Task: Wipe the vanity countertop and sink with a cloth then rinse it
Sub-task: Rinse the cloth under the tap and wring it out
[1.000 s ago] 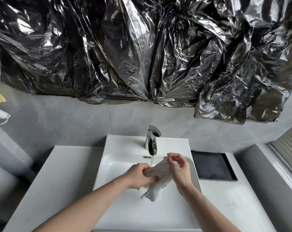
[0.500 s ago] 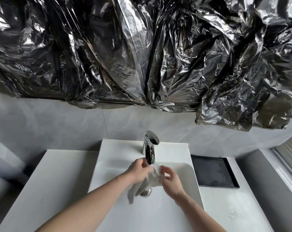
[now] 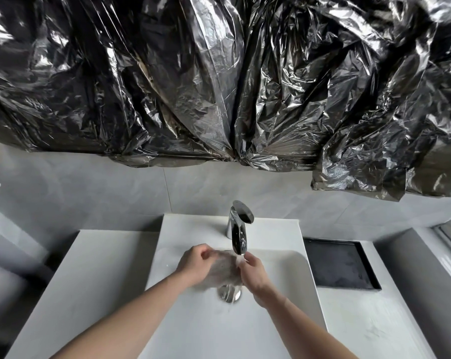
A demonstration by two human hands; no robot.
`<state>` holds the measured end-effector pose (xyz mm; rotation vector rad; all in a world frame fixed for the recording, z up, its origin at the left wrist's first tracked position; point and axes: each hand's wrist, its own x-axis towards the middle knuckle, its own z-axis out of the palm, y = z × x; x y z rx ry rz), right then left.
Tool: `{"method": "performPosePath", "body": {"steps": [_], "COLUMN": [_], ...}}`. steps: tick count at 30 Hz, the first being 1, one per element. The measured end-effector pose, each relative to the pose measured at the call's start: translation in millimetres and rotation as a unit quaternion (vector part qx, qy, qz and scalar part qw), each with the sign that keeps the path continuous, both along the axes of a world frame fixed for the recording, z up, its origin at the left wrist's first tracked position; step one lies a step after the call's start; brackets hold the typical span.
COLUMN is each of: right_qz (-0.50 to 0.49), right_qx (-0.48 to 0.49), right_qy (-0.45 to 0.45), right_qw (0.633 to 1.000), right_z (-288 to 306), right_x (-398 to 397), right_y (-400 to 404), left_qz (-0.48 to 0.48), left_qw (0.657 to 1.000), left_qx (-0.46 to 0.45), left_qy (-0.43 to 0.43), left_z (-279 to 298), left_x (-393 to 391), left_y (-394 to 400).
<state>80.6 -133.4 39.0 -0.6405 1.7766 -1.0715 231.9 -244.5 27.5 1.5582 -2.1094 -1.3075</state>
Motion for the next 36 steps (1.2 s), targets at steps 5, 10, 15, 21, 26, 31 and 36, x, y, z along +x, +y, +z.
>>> {"method": "performPosePath", "body": {"steps": [5, 10, 15, 21, 26, 31, 36], "right_qz": [0.019, 0.009, -0.002, 0.051, 0.09, 0.035, 0.084], "right_qx": [-0.046, -0.046, -0.043, -0.002, 0.008, -0.013, -0.019], "right_qy": [0.006, -0.07, -0.023, 0.077, 0.134, 0.132, 0.135], "right_qw": [0.999, 0.996, 0.999, 0.996, 0.987, 0.991, 0.987], "right_z": [12.7, 23.0, 10.9, -16.0, -23.7, -15.7, 2.5], "right_x": [9.2, 6.8, -17.1, -26.5, -17.6, -9.6, -6.7], "right_y": [1.6, 11.5, 28.6, 46.7, 31.0, 9.7, 7.7], "left_qz": [-0.059, -0.112, -0.033, 0.047, 0.095, 0.089, 0.013], "left_qw": [0.997, 0.989, 0.989, 0.954, 0.948, 0.988, 0.998], "left_qx": [-0.053, 0.038, 0.079, 0.204, 0.206, 0.101, -0.02], "left_qy": [-0.02, 0.085, 0.119, 0.213, 0.224, 0.073, -0.057], "left_z": [-15.0, -6.3, -9.4, 7.2, 17.3, 4.4, -3.2], "left_x": [9.0, -20.5, -36.9, -49.8, -43.1, -7.6, 11.7], "left_y": [15.1, 40.9, 34.5, 37.5, 30.4, 18.2, 23.3]}}
